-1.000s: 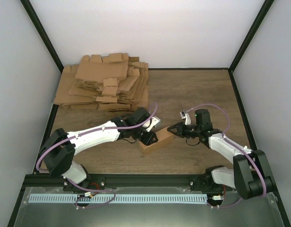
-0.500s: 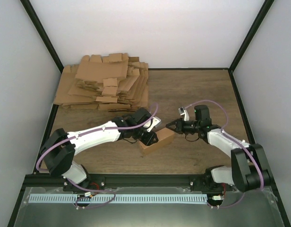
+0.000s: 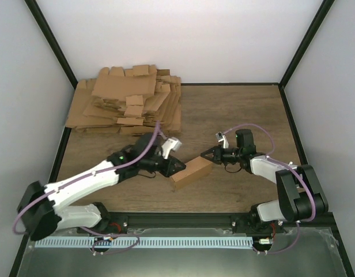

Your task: Fold the paper box

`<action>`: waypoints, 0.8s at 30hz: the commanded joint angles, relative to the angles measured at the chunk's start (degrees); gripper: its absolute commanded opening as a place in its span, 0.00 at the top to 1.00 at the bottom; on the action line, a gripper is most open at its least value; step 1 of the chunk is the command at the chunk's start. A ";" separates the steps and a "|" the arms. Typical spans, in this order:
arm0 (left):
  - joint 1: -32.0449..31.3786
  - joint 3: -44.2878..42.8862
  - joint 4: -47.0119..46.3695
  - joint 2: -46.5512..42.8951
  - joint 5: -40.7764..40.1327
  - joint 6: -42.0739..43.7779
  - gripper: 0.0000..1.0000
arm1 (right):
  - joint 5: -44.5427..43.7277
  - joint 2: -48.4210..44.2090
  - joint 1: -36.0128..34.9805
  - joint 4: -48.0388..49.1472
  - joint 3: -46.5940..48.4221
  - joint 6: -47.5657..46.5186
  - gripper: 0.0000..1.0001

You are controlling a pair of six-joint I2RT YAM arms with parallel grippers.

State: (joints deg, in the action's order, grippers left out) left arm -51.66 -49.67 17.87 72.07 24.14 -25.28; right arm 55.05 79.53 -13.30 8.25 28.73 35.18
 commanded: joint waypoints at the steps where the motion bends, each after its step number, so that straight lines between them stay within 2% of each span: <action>1: 4.72 9.11 -14.93 -7.09 9.72 -11.28 0.96 | -4.62 1.02 0.06 -4.98 -0.79 -2.64 0.99; 5: 5.34 18.32 -31.20 -8.38 13.05 -21.38 0.96 | -4.85 0.77 0.09 -4.77 -0.86 -2.76 0.99; 12: 5.52 27.58 -40.38 -4.70 10.92 -24.14 0.96 | -5.18 -0.25 0.05 -4.56 -2.02 -2.69 0.99; 17: 5.52 29.30 -39.39 -5.98 10.27 -22.82 0.96 | -5.10 -0.55 0.06 -4.69 -1.86 -2.71 0.99; 20: 5.53 23.32 -34.29 -7.87 11.97 -21.11 0.96 | -5.06 -1.19 0.05 -5.18 -1.45 -2.62 0.99; 24: 5.65 17.73 -26.87 -10.21 9.81 -18.23 0.96 | -5.99 -2.29 0.09 -6.38 -0.97 -3.12 0.99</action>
State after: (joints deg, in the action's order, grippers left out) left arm -46.37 -26.68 -12.32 64.66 34.35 -46.81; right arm 53.52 77.78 -13.30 7.38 28.27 33.47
